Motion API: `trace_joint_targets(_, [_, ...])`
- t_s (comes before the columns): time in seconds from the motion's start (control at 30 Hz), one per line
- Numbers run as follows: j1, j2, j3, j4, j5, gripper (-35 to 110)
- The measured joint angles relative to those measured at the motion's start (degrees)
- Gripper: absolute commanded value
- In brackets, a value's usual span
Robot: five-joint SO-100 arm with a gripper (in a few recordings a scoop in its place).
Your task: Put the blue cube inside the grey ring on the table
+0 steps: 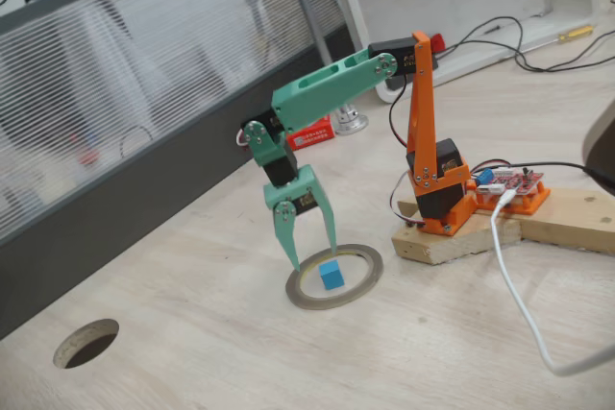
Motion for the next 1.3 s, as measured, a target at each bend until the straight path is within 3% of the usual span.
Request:
trace_joint_targets(0.33, [-0.4,0.2,-5.5,10.3,0.0,39])
trace_joint_targets(1.0, [-0.4,0.2,-5.6,11.1,0.0,39])
trace_joint_targets(1.1, [-0.4,0.1,-5.5,11.1,0.0,33])
trace_joint_targets(1.3, [-0.4,0.1,-5.7,11.1,0.0,3])
